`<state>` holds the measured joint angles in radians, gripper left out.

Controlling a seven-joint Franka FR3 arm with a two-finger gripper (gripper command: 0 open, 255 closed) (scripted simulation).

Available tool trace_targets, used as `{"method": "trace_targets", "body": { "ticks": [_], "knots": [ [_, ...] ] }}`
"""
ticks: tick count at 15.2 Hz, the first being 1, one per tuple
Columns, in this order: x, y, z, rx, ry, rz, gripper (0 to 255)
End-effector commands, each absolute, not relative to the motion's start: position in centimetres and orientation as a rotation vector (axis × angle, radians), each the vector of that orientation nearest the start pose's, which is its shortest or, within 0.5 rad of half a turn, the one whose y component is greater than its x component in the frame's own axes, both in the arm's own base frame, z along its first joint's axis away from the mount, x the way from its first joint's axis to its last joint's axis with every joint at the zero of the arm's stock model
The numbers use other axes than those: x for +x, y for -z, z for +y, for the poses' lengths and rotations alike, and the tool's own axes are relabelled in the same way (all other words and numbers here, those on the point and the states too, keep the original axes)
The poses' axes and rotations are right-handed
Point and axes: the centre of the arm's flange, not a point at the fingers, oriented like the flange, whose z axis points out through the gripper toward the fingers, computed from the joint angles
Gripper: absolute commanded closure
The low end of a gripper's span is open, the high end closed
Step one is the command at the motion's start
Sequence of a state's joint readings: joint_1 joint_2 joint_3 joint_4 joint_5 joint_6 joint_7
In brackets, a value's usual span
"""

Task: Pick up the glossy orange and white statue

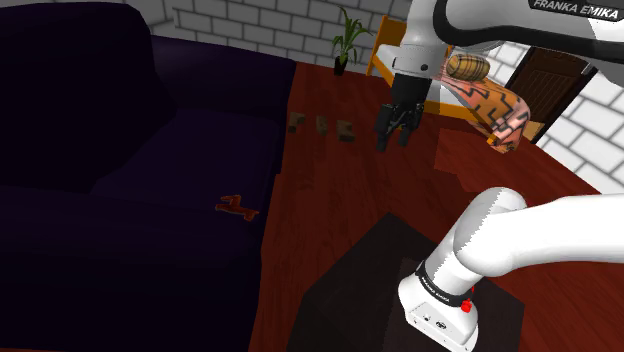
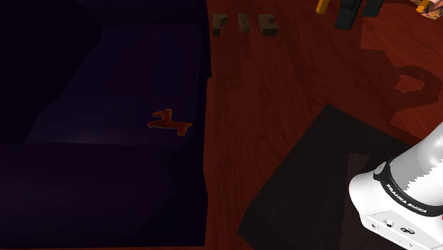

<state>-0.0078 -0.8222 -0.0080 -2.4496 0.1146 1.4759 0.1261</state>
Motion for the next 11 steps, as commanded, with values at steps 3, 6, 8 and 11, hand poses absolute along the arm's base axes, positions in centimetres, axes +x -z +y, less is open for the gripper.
{"method": "trace_targets", "body": {
  "ticks": [3, 6, 8, 11],
  "knots": [
    [29.9, -53.4, 2.0, -3.019, -0.226, 0.221, 0],
    [32.3, -50.9, 3.7, -3.028, -0.206, 0.243, 0],
    [33.8, -49.2, 4.8, -3.033, -0.192, 0.257, 0],
    [36.3, -46.7, 6.4, -3.041, -0.172, 0.279, 0]
  ]
}}
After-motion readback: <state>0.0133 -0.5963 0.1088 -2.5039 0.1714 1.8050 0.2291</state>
